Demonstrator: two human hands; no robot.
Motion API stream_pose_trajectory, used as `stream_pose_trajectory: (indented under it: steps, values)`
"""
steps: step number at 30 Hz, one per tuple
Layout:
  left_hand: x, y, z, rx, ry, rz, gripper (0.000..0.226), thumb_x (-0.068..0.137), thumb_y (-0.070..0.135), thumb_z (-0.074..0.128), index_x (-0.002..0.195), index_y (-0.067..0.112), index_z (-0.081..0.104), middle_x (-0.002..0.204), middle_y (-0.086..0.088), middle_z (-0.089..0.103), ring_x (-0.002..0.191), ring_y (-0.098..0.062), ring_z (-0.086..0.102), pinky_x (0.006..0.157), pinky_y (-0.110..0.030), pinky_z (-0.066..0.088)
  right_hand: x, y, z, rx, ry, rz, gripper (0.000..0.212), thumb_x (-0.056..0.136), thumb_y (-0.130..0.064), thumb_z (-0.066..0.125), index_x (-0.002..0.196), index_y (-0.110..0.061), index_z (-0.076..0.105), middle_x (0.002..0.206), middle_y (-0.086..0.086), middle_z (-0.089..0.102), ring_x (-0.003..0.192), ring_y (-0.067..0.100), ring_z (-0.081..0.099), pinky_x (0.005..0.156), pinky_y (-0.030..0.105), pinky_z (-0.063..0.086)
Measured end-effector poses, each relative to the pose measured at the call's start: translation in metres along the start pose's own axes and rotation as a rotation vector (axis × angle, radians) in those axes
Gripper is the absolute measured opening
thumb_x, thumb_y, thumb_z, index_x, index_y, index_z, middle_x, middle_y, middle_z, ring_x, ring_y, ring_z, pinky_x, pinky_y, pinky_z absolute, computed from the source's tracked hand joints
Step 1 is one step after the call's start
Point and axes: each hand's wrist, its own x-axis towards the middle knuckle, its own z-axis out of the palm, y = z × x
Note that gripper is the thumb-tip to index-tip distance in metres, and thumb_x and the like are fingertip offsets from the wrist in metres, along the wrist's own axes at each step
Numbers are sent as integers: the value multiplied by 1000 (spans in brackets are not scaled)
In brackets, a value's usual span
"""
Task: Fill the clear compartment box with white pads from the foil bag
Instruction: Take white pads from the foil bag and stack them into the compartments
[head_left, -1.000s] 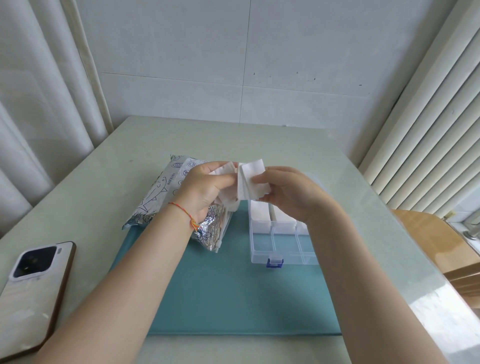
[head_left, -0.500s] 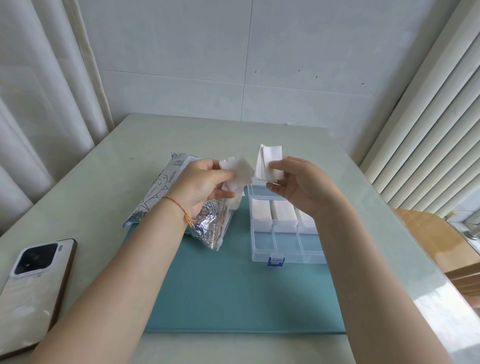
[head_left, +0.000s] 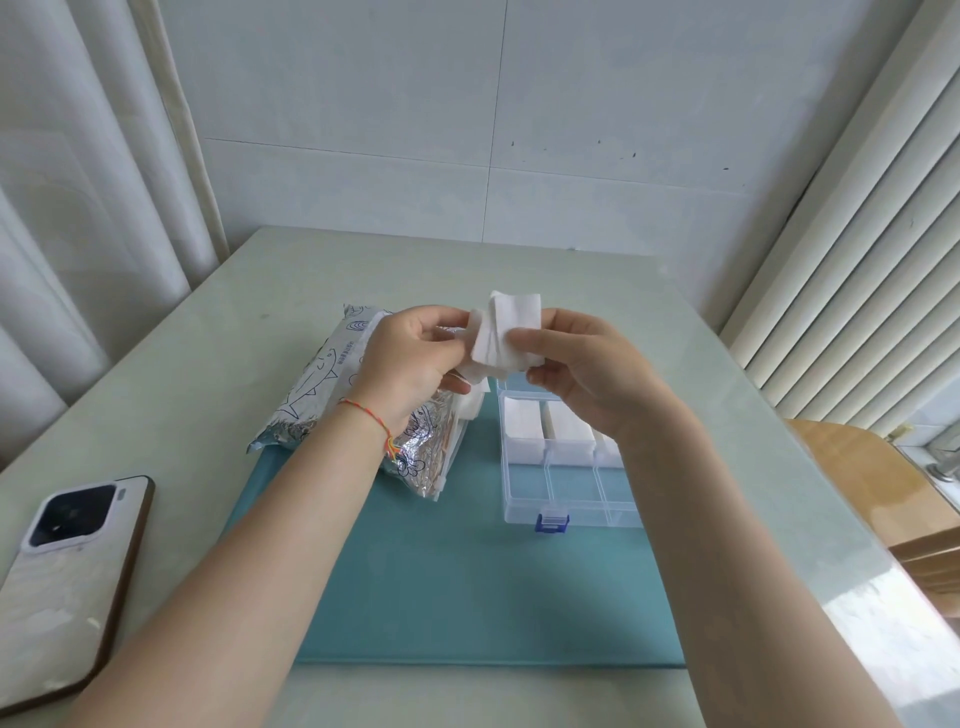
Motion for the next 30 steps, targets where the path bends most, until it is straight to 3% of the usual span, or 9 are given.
stream_pose_trajectory:
  steps: [2, 6, 10, 13, 22, 27, 30]
  values:
    - [-1, 1, 1, -17, -19, 2, 12, 90, 6, 64, 97, 12, 71, 77, -12, 70, 57, -19, 67, 48, -23, 52, 0, 1, 3, -21, -20, 9, 3, 88, -3, 65, 90, -6, 64, 80, 6, 64, 69, 14, 57, 60, 22, 45]
    - [-4, 4, 1, -72, -60, 14, 14, 93, 7, 60, 98, 14, 71, 80, -12, 70, 60, -22, 69, 51, -25, 54, 0, 2, 4, -72, 72, -2, 31, 83, -5, 72, 112, -6, 59, 93, 11, 68, 77, 20, 65, 66, 28, 49]
    - [-5, 6, 0, -75, -86, 31, 20, 93, 2, 58, 96, 18, 71, 81, -12, 71, 62, -23, 69, 51, -26, 55, 0, 1, 3, -113, 79, -25, 39, 82, -4, 72, 118, -9, 57, 92, 9, 69, 77, 19, 66, 67, 30, 50]
    - [-6, 7, -1, -75, -113, 21, 28, 92, -4, 53, 95, 17, 71, 79, -7, 72, 64, -23, 70, 52, -26, 55, -2, 1, 4, -155, 68, -45, 34, 83, -4, 71, 114, -12, 60, 92, 10, 67, 78, 20, 66, 70, 32, 51]
    - [-3, 11, -3, -130, -38, -88, 25, 92, 5, 52, 85, 11, 75, 81, -11, 68, 65, -26, 66, 51, -29, 56, -6, -3, 7, -300, 69, -191, 24, 83, 0, 70, 89, -19, 57, 88, 9, 54, 75, 18, 55, 64, 26, 47]
    - [2, 2, -10, -63, 83, -14, 19, 87, 1, 62, 92, 16, 75, 71, 0, 70, 60, -12, 65, 55, -26, 54, -7, -8, -6, -233, 11, -230, 17, 76, -12, 74, 83, -14, 58, 78, 6, 54, 74, 17, 49, 75, 29, 39]
    - [5, 1, -11, -76, 136, 19, 26, 84, -1, 68, 99, 20, 72, 84, -4, 70, 62, -11, 64, 56, -27, 54, -7, -14, -17, -22, -70, -202, 18, 75, -9, 74, 81, -13, 57, 82, 8, 59, 82, 24, 56, 81, 35, 44]
